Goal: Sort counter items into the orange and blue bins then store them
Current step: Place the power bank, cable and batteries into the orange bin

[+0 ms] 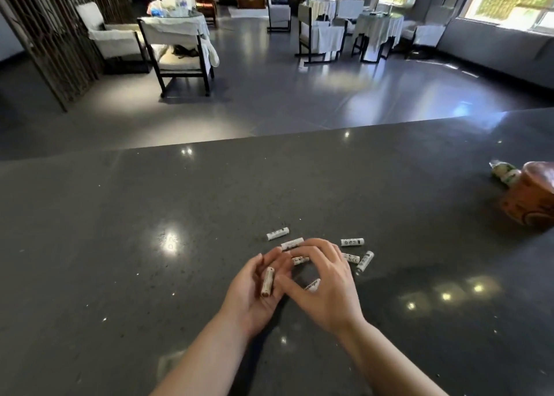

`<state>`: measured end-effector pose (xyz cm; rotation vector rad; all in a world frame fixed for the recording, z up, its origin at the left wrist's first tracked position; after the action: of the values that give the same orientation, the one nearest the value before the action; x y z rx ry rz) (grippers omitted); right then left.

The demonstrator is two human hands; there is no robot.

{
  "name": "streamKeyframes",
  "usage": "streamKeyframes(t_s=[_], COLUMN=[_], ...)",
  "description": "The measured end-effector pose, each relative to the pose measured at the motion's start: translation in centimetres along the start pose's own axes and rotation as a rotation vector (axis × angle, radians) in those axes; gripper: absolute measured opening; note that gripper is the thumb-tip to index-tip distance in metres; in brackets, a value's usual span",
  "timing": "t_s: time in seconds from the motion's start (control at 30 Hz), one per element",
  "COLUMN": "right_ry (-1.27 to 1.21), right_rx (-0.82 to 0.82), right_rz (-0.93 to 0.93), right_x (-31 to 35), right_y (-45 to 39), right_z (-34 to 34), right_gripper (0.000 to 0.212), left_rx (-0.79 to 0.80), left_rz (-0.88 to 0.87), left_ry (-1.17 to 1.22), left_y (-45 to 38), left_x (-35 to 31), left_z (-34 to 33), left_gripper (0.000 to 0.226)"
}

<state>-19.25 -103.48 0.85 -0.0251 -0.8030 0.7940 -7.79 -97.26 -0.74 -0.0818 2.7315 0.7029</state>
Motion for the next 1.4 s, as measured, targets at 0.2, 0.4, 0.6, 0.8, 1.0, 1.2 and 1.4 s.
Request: streamKeyframes(t_s=[0.2, 0.4, 0.6, 0.8, 1.0, 1.2, 1.4], right_ry=[0.315, 0.177, -0.020, -0.071, 0.149, 0.243, 0.227], right_rx=[0.177, 0.104, 0.172, 0.061, 0.173, 0.189, 0.221], right_rz=[-0.292, -0.298, 0.027, 0.016, -0.386, -0.412, -0.394], right_x=[-3.3, -3.1, 2.0, 0.5, -3.5, -3.5, -3.6], right_y=[2.2, 2.3, -0.4, -1.3, -3.3, -4.3, -4.6], right_z=[-0.9, -0.9, 0.3, 0.0, -2.1, -4.4, -3.9], right_gripper=[0.068, 0.048, 0.058, 0.036, 0.062, 0.067, 0.047], left_rx=[-0.066, -0.094, -0.094, -0.037, -0.146, -0.195, -0.187], left_rz=[-0.082, -0.127, -0.097, -0.028, -0.116, -0.214, -0.226], left_ry=[-0.041, -0.124, -0.108, -0.018, -0.163, -0.219, -0.192], left_y=[-0.9, -0.9, -1.0, -0.7, -0.6, -0.7, -1.1], left_x=[0.1, -0.4, 0.0, 0.0, -1.1, -2.5, -2.7], left_z=[1.8, 2.1, 1.5, 1.5, 3.0, 3.6, 3.0], left_gripper=[0.034, 0.034, 0.037, 0.035, 0.030, 0.029, 0.028])
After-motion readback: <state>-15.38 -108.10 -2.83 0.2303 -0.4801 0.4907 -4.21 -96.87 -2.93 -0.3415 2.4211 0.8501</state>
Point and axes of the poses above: each hand's wrist, its own y-axis away from the middle knuckle, its own z-axis out of the back of the hand, x = y × z, the point moved 3 cm from there along -y, towards the middle knuckle, and after that the axes turned 9 degrees about x, right-handed, at the moved point
